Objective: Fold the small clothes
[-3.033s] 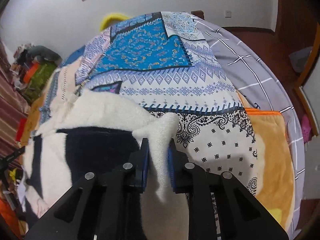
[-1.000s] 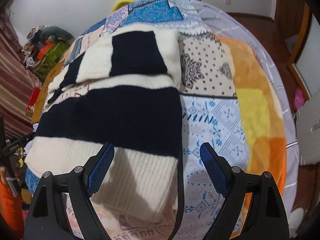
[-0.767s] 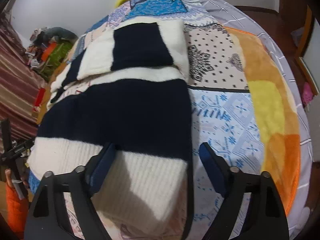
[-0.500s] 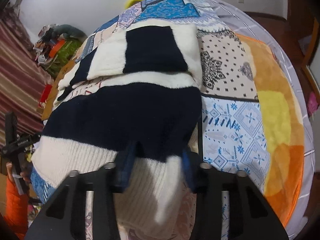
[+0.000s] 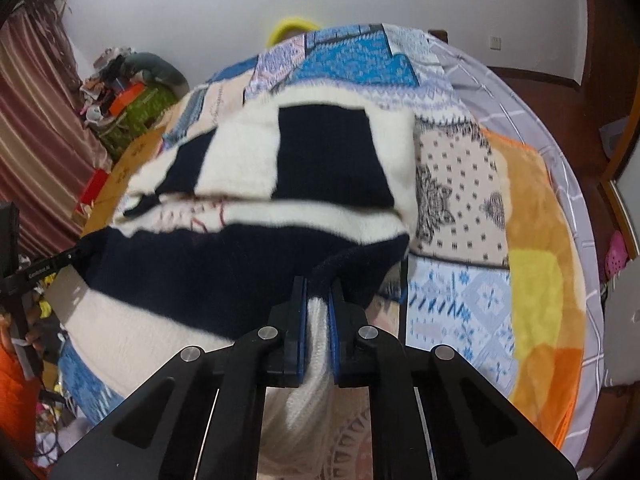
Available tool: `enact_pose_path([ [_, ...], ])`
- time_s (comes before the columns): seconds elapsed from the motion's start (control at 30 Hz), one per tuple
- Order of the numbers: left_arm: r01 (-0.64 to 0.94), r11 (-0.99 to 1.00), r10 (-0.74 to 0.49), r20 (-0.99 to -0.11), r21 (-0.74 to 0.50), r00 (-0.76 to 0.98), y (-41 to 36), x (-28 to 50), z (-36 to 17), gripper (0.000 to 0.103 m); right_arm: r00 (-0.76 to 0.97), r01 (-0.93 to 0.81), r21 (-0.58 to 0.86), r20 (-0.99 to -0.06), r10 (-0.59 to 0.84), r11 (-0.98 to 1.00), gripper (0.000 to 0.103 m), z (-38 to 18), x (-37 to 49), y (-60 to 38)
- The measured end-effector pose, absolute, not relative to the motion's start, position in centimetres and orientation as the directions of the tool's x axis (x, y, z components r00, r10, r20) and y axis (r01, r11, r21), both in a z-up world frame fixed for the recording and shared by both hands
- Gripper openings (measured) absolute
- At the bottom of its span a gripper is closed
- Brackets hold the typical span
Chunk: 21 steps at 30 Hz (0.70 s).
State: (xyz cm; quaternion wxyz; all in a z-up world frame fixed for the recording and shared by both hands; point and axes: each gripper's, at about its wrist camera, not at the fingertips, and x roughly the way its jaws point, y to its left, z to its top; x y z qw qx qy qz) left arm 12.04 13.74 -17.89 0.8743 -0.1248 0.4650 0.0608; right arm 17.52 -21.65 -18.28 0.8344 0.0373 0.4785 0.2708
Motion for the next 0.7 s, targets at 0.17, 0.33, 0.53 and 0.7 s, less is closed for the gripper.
enact_pose_path([
  [0.17, -0.230, 0.961, 0.015, -0.796, -0.156, 0.605, 14.4, 13.7, -15.8, 0.007, 0.445, -0.441, 0.304, -0.743, 0.500, 0.844, 0.008, -15.9, 19.2, -21.0],
  [0.33, -0.271, 0.948, 0.041, -0.784, -0.165, 0.619, 15.7, 16.1, -14.8, 0.007, 0.485, -0.444, 0.298, -0.713, 0.506, 0.845, 0.008, -14.5, 21.1, -20.4],
  [0.53, -0.340, 0.922, 0.066, -0.789, -0.186, 0.611, 17.9, 20.1, -15.4, 0.007, 0.511, -0.425, 0.282, -0.710, 0.485, 0.860, 0.008, -14.6, 24.1, -19.8],
  [0.7, -0.370, 0.919, 0.104, -0.823, -0.135, 0.558, 18.4, 22.7, -17.9, 0.007, 0.502, -0.379, 0.273, -0.743, 0.444, 0.884, 0.008, -16.7, 26.7, -19.6],
])
